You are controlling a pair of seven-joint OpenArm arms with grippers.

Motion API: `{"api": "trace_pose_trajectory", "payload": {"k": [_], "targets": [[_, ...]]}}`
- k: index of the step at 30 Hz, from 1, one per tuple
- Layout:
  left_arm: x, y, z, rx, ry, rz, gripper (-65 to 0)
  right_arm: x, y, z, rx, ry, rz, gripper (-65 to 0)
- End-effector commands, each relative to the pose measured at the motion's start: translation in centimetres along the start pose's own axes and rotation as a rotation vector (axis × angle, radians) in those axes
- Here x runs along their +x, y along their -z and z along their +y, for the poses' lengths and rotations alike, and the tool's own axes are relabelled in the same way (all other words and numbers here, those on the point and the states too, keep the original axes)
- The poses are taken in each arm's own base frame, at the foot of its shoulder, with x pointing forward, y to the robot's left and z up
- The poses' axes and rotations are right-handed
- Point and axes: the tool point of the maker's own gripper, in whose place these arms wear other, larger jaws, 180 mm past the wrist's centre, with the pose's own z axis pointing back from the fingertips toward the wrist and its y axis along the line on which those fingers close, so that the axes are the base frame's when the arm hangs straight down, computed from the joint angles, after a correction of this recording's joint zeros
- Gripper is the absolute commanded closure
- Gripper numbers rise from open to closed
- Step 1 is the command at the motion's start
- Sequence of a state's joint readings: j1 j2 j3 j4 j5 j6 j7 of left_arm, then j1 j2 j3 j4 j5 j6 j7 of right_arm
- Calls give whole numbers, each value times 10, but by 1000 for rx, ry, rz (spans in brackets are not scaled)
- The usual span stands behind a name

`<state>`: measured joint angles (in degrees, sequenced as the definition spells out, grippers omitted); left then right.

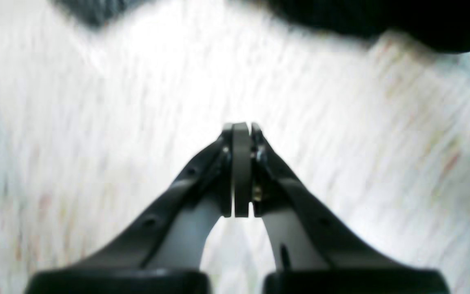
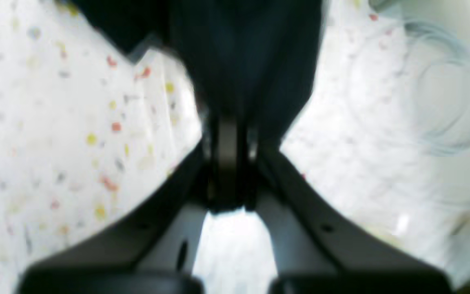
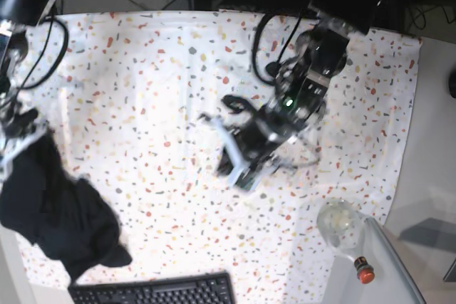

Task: Layout the t-shirt on the table in an organized manner, then fold the t-shirt properly
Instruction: 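Lift the t-shirt with the right gripper and drag it aside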

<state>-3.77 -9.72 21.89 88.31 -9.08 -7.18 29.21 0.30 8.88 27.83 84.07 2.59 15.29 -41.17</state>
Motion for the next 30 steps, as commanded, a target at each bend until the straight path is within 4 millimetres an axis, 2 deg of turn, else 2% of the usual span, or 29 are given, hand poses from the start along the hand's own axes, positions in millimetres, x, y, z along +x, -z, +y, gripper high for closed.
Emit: {"api": "trace_pose_trajectory", "payload": {"k": [1,3,7,10,12,13,15,16,17,19,20,21,23,24,25,27,30], "targets": [[-10,-7,16,28,22,12,0,13,-2,-15,-27,20,-62,0],[-52,-20,29,45,46,106,0,-19,3,-20,-33,64,-11,0],[-102,-50,62,112,32,215,0,-63,-2,-41,-82,184,52,0],[-116,-72,95,214,-35,232,0,-89,-5,-55,-114,249,94,0],[-123,-87,120,288,-77,235,0,-103,-2,-55,-110,263,138,0],[-124,-92,130,320,-99,231,0,-114,-2,-54,-106,267,183,0],[-125,-99,143,368,-139,218,0,-124,-4,-58,-107,266,252,0],[-124,-103,151,397,-164,207,0,-130,-6,-56,-103,266,292,-27],[-123,-106,155,417,-186,198,0,-126,-10,-57,-104,257,297,-129],[-124,-108,160,441,-218,188,0,-107,-21,-60,-124,236,232,-293],[-124,-109,161,448,-229,184,0,-96,-28,-57,-129,228,185,-359],[-127,-110,159,449,-235,188,0,-78,-36,-54,-137,220,117,-396],[-127,-108,155,443,-246,186,0,-43,-47,-52,-147,202,-13,-411],[-127,-106,152,439,-255,183,0,-23,-47,-44,-130,172,-76,-414],[-128,-105,149,436,-264,182,0,7,-44,-31,-97,115,-153,-417],[-127,-100,143,424,-276,177,0,51,-27,-13,-38,-20,-220,-417],[-126,-98,138,418,-286,174,0,99,14,6,24,-123,-217,-417]]}}
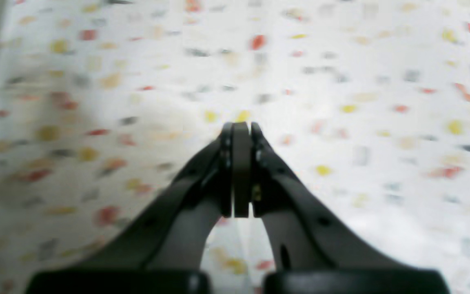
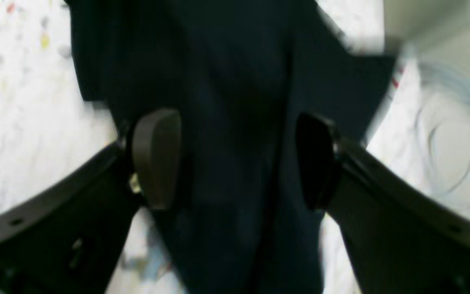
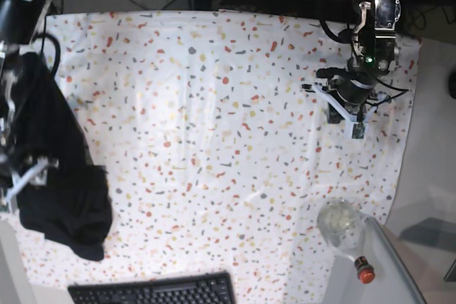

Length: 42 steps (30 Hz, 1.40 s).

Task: Layout the t-shirt on the table in an organized manner, then fold the t-shirt properly
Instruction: 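Lift the t-shirt with the right gripper and drag it aside, then regrasp the t-shirt with the right gripper and pull it outward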

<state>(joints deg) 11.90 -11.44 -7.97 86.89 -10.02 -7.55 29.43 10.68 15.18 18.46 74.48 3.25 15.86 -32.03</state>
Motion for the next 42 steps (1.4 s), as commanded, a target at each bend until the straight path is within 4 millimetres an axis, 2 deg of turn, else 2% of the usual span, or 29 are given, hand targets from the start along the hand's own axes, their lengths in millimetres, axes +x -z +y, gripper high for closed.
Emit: {"api": "trace_pose_trajectory", "payload": {"k": [1,3,6,10,13,15,17,18,20,25,26,28,30,32,37,39,42], "targets": [[14,-2,5,17,4,-45,-39,21,15,-13,-17,-5,-18,-417],[11,-2,3,13,-5,-41,-114,33,49,-21,0,33,7,-417],[8,-1,-1,8,-9,-35,-232,41,78,-29,15,83,10,-417],[1,-2,-4,3,-18,-21,-341,35,91,-23,32,78,33,-417],[1,-3,-5,2,-18,-23,-344,23,92,-13,47,48,65,-411],[0,-2,-4,3,-20,-18,-344,-1,94,6,75,41,103,-387],[0,-2,-4,5,-21,-19,-344,-11,94,16,89,28,105,-288],[0,-2,-3,6,-22,-19,-344,-13,93,19,95,19,94,-210],[-1,-3,-1,9,-22,-16,-344,-10,90,35,118,-10,50,0],[1,-2,0,12,-20,-19,-344,-6,67,65,153,-96,10,0],[1,-2,0,12,-20,-19,-344,-10,60,73,164,-114,14,0],[1,-2,2,19,-12,-20,-344,-9,36,87,179,-159,-12,0],[2,-2,2,19,-12,-21,-344,-15,9,110,212,-183,-40,0],[3,-2,3,20,-10,-23,-344,-22,-16,125,235,-197,-59,0],[3,-2,3,20,-10,-24,-344,-61,-69,162,310,-186,-50,0],[3,-2,3,20,-10,-24,-344,-80,-75,169,324,-173,0,0],[8,-1,2,19,-10,-33,-344,-123,-68,175,340,-163,167,0]]}}
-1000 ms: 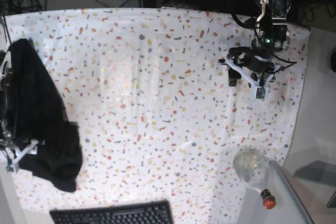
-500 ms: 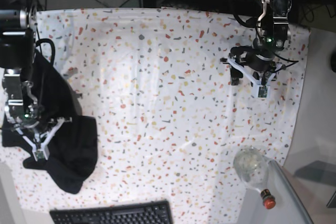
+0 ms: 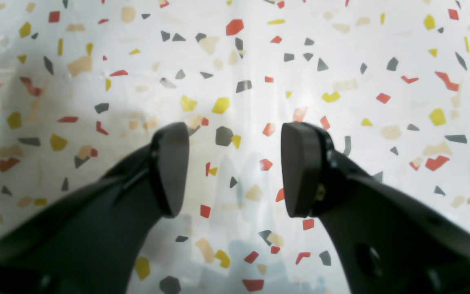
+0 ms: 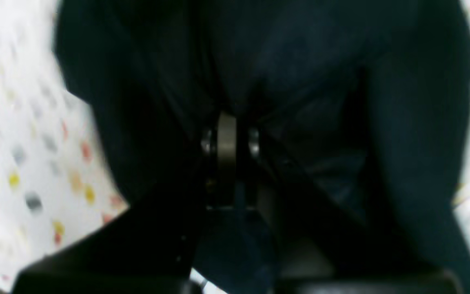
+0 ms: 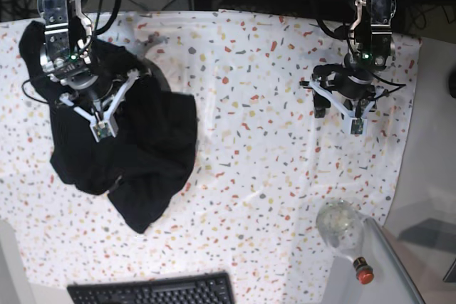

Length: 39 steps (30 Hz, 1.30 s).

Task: Layout the t-shirt on the table in an organized manner, then fold the t-shirt properly
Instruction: 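Regrasp the t-shirt with the right gripper and pull it outward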

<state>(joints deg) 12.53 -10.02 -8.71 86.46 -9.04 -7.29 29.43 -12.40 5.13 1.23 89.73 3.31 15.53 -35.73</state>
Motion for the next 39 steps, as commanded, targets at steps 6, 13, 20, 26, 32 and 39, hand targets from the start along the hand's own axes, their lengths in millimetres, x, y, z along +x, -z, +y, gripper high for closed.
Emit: {"api": "trace_pose_trajectory", "payload": {"k": [6,13,20,26,32,39], "targets": [[24,1,1,2,13,-63,-344,-3,-11,3,60,60,12,-129],[33,3,4,9,9,-81,-344,64,-78,-8,-1,0,-200,-383],[31,3,2,3,12,-77,-342,108,-56,-8,15,8,-229,-384],[26,2,2,4,13,-67,-342,119,-29,-24,-8,62,-164,-386],[21,5,0,-3,-2,-51,-341,111,-20,-24,5,72,-135,-234],[35,18,-43,-103,92,-59,-81,115,-69,-8,13,52,-255,0]]}}
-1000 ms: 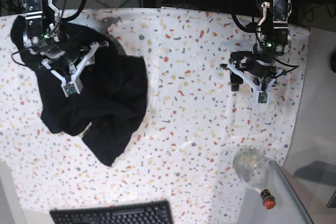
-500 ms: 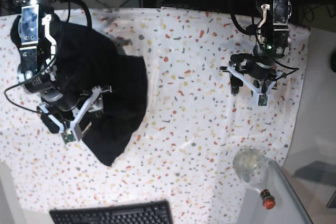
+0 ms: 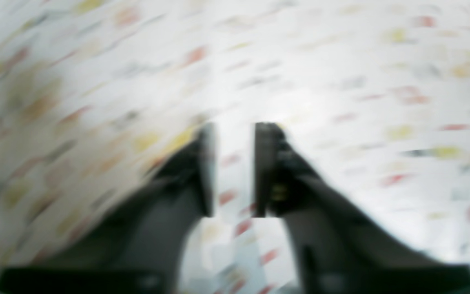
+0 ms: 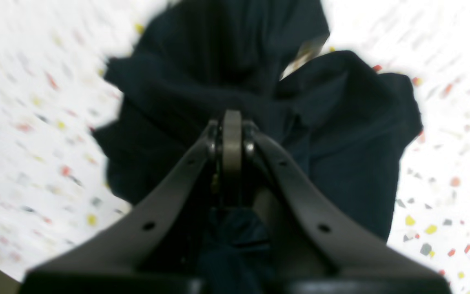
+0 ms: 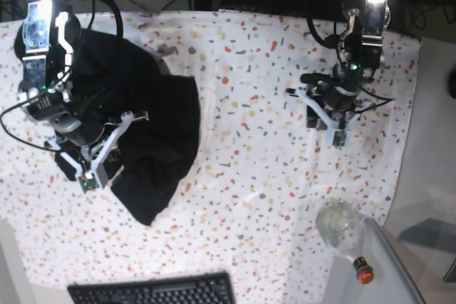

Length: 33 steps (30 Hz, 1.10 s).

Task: Layout the t-shirt on the table in an organized manner, then fold the t-shirt properly
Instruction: 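Regrasp the t-shirt with the right gripper and pull it outward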

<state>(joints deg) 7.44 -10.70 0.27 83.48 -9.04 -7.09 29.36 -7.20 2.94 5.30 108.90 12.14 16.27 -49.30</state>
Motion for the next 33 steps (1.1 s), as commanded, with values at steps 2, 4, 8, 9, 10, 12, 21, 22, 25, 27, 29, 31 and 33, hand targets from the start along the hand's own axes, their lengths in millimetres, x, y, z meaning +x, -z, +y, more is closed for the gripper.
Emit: {"api": "trace_pose_trajectory", "payload": {"k": [2,4,8,9,10,12,21,22,25,27,29,31,33], "targets": [[23,10,-11,-31,41,-44,-23,4,-17,-5,-27,11,-44,0],[29,21,-24,-64,72,-34,-2,-4,-21,-4,-28,16,-35,0],[37,35,-39,-102,102,-26,0,-2,-13,-2,-17,6,-23,0],[39,35,-40,-103,104,-28,0,1,-11,7,5,-21,-20,0],[39,35,-40,-104,105,-28,0,1,-10,18,33,-69,-4,0],[37,35,-38,-100,109,-23,0,1,-7,40,96,-194,15,-122],[-11,20,5,-35,142,70,0,-11,41,69,26,-483,108,-462],[-15,18,11,-21,127,75,0,-9,47,70,19,-494,107,-446],[-22,11,33,32,72,81,0,-11,66,68,9,-490,139,-404],[-23,10,39,45,61,81,0,-14,73,65,3,-487,160,-369],[-23,9,40,48,59,81,0,-12,72,64,2,-487,153,-254],[-23,10,39,46,60,81,0,-11,66,60,-7,-461,138,-69],[-20,10,39,46,59,76,0,-7,61,59,-11,-440,107,0]]}}
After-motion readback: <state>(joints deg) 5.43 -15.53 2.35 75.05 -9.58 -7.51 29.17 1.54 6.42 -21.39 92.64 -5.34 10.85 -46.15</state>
